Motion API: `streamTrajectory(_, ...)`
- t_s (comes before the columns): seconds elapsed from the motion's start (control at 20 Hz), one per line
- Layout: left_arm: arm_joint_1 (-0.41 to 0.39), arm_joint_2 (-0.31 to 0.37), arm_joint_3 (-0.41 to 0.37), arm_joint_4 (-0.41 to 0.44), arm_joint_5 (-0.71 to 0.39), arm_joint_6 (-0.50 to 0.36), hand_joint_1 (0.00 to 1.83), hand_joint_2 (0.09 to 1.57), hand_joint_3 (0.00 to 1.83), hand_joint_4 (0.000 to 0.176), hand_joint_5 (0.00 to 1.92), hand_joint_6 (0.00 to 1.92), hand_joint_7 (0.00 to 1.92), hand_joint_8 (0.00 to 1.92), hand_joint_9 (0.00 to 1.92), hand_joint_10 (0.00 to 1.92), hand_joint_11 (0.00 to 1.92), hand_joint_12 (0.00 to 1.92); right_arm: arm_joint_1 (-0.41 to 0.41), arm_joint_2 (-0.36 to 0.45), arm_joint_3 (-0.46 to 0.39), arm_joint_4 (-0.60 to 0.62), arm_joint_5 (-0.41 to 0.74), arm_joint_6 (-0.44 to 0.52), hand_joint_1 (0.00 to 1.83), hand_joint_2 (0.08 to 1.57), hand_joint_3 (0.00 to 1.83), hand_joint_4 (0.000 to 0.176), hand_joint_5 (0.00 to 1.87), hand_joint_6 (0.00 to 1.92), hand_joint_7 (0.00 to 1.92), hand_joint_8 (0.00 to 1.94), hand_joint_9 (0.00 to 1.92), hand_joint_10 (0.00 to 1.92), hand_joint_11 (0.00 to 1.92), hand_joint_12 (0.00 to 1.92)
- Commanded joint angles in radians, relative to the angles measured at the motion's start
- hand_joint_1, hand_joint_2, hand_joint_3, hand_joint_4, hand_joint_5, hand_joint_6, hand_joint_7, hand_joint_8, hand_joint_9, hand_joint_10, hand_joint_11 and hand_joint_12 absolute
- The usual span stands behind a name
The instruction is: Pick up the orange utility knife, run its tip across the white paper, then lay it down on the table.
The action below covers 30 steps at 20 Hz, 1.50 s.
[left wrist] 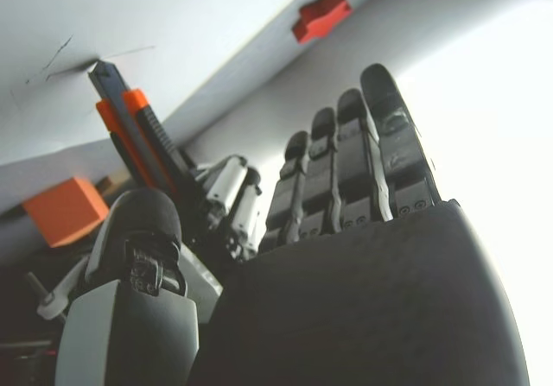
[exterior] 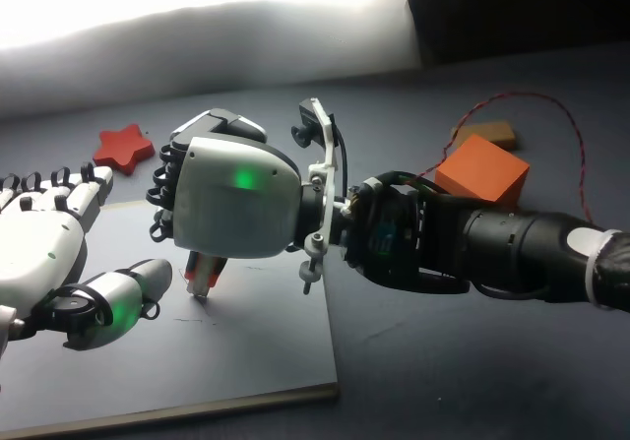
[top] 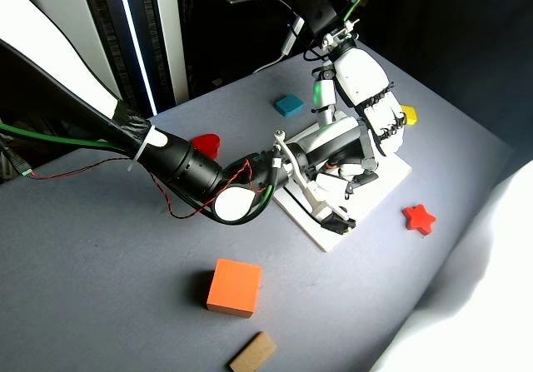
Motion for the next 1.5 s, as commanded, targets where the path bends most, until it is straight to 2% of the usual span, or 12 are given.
streamTrajectory(0.0,-0.007,-0.001,0.008,0.059,-0.088,-0.002,0.09,1.32,0.00,0.014,0.00,0.00,0.09,0.00,0.11,0.00,0.00,0.59,-0.010,0.005,-0.001,0.024,0.088,-0.016,1.50,0.95,0.90,0.176,1.62,1.92,1.88,1.94,1.92,1.92,1.92,1.92)
streamTrajectory(0.2,-0.006,-0.001,0.008,0.058,-0.095,-0.004,0.12,1.32,0.00,0.010,0.00,0.00,0.10,0.00,0.10,0.00,0.00,0.53,-0.018,0.024,-0.001,0.024,0.104,-0.017,1.50,0.97,0.89,0.176,1.64,1.92,1.90,1.94,1.92,1.92,1.92,1.92)
streamTrajectory(0.35,-0.006,-0.001,0.008,0.057,-0.100,-0.004,0.11,1.32,0.00,0.011,0.01,0.00,0.12,0.00,0.14,0.01,0.00,0.61,-0.021,0.042,-0.010,0.024,0.115,-0.019,1.52,0.97,0.87,0.176,1.68,1.92,1.92,1.94,1.92,1.92,1.92,1.92)
streamTrajectory(0.5,-0.005,-0.001,0.007,0.057,-0.101,-0.004,0.09,1.32,0.00,0.015,0.00,0.00,0.10,0.00,0.13,0.00,0.00,0.57,-0.024,0.072,-0.040,0.025,0.112,-0.023,1.50,0.97,0.87,0.176,1.63,1.92,1.89,1.94,1.92,1.92,1.92,1.92)
streamTrajectory(0.65,-0.006,-0.001,0.006,0.057,-0.105,-0.004,0.10,1.32,0.00,0.009,0.03,0.00,0.11,0.00,0.13,0.00,0.00,0.65,-0.026,0.096,-0.066,0.025,0.111,-0.026,1.50,0.97,0.88,0.176,1.63,1.92,1.88,1.94,1.92,1.92,1.92,1.92)
streamTrajectory(0.75,-0.006,-0.001,0.006,0.057,-0.105,-0.004,0.09,1.33,0.00,0.007,0.00,0.00,0.08,0.00,0.11,0.00,0.00,0.55,-0.030,0.117,-0.088,0.030,0.109,-0.029,1.52,0.96,0.87,0.176,1.62,1.92,1.89,1.94,1.92,1.92,1.92,1.92)
streamTrajectory(1.1,-0.006,-0.001,0.006,0.057,-0.105,-0.004,0.12,1.32,0.00,0.010,0.01,0.00,0.07,0.00,0.11,0.00,0.00,0.54,-0.028,0.170,-0.129,0.042,0.107,-0.024,1.52,0.97,0.83,0.176,1.64,1.92,1.89,1.94,1.92,1.92,1.92,1.92)
streamTrajectory(1.15,-0.006,-0.001,0.006,0.057,-0.105,-0.004,0.11,1.32,0.00,0.009,0.02,0.00,0.09,0.00,0.12,0.01,0.00,0.59,-0.021,0.181,-0.143,0.050,0.105,-0.024,1.52,0.97,0.83,0.176,1.64,1.92,1.88,1.94,1.92,1.92,1.92,1.92)
streamTrajectory(1.3,-0.005,-0.001,0.005,0.057,-0.105,-0.006,0.11,1.32,0.00,0.010,0.01,0.00,0.10,0.00,0.12,0.01,0.00,0.58,0.001,0.221,-0.212,0.102,0.081,-0.024,1.52,0.95,0.86,0.176,1.65,1.92,1.89,1.94,1.92,1.92,1.92,1.92)
streamTrajectory(1.45,-0.005,-0.001,0.004,0.057,-0.105,-0.006,0.08,1.33,0.00,0.010,0.00,0.00,0.09,0.00,0.12,0.00,0.00,0.57,0.021,0.293,-0.327,0.184,0.009,0.019,1.52,0.96,0.87,0.176,1.65,1.92,1.91,1.94,1.92,1.92,1.92,1.92)
